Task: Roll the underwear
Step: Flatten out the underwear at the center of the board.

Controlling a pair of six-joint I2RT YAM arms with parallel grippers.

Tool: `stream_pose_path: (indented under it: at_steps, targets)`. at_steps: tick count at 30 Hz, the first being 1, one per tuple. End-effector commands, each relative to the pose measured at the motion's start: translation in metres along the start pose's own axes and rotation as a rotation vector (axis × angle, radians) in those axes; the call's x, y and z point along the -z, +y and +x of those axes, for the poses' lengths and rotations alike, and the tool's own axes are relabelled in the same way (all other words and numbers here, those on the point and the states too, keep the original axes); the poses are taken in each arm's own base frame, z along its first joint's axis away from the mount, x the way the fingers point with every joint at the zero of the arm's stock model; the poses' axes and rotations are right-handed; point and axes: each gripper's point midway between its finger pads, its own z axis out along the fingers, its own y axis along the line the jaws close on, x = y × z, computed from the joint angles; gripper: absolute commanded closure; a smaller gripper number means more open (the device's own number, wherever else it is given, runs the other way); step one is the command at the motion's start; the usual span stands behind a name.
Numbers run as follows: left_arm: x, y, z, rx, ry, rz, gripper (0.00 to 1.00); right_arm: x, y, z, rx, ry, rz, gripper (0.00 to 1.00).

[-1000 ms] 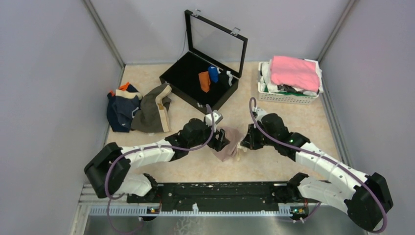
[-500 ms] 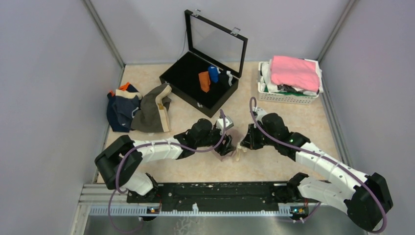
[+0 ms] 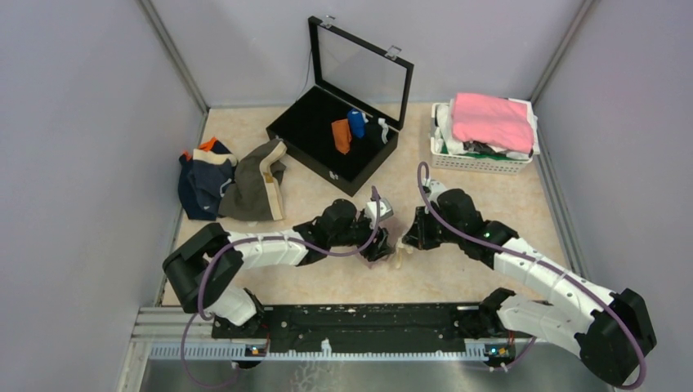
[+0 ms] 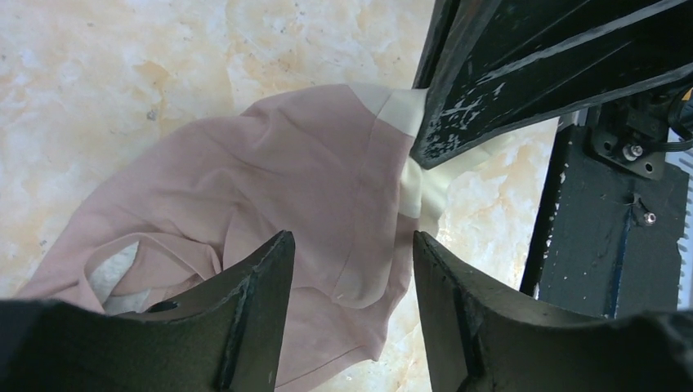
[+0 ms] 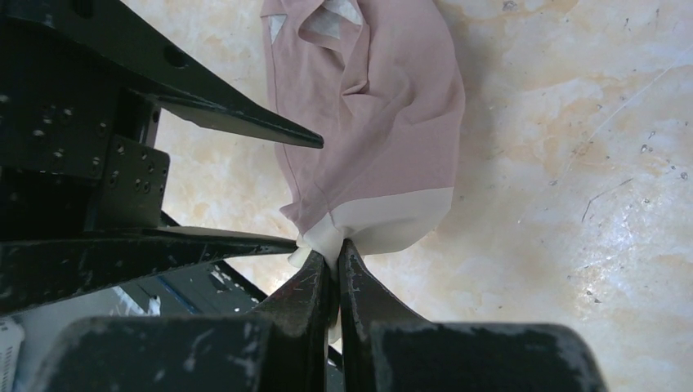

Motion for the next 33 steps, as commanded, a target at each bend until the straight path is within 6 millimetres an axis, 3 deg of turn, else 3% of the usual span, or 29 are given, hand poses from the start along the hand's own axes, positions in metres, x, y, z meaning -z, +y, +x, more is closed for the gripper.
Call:
stream_pose_path:
  at_steps: [1,4,8,12,14,17,21,29,33]
  targets:
    - [-0.011,0.001,-0.021,-0.047,-0.059,0.007,0.4,0.008,0.01,-0.02,-0.009,-0.065,-0.032,1.0]
    - [-0.016,0.004,-0.022,-0.046,-0.058,0.003,0.47,0.007,0.01,-0.019,-0.011,-0.064,-0.035,1.0]
    - [-0.02,0.005,-0.023,-0.044,-0.048,-0.001,0.7,0.008,0.005,-0.019,-0.014,-0.07,-0.007,1.0]
    - [-0.015,0.013,-0.03,-0.056,-0.054,-0.052,0.93,0.013,-0.015,-0.022,0.0,-0.101,0.101,0.85]
    - [-0.009,0.016,-0.038,-0.062,-0.066,-0.083,1.0,0.018,-0.026,-0.025,0.0,-0.128,0.166,0.73]
    - [-0.004,0.023,-0.044,-0.053,-0.063,-0.138,1.0,0.022,-0.04,-0.026,-0.01,-0.162,0.237,0.6]
    - [-0.001,0.03,-0.049,-0.066,-0.055,-0.176,1.0,0.023,-0.051,-0.02,-0.037,-0.162,0.286,0.52]
    - [-0.003,0.034,-0.049,-0.062,-0.045,-0.188,1.0,0.019,-0.037,-0.009,-0.089,-0.168,0.181,0.48]
    - [-0.003,0.036,-0.046,-0.06,-0.038,-0.196,1.0,0.023,-0.029,-0.014,-0.114,-0.219,0.13,0.52]
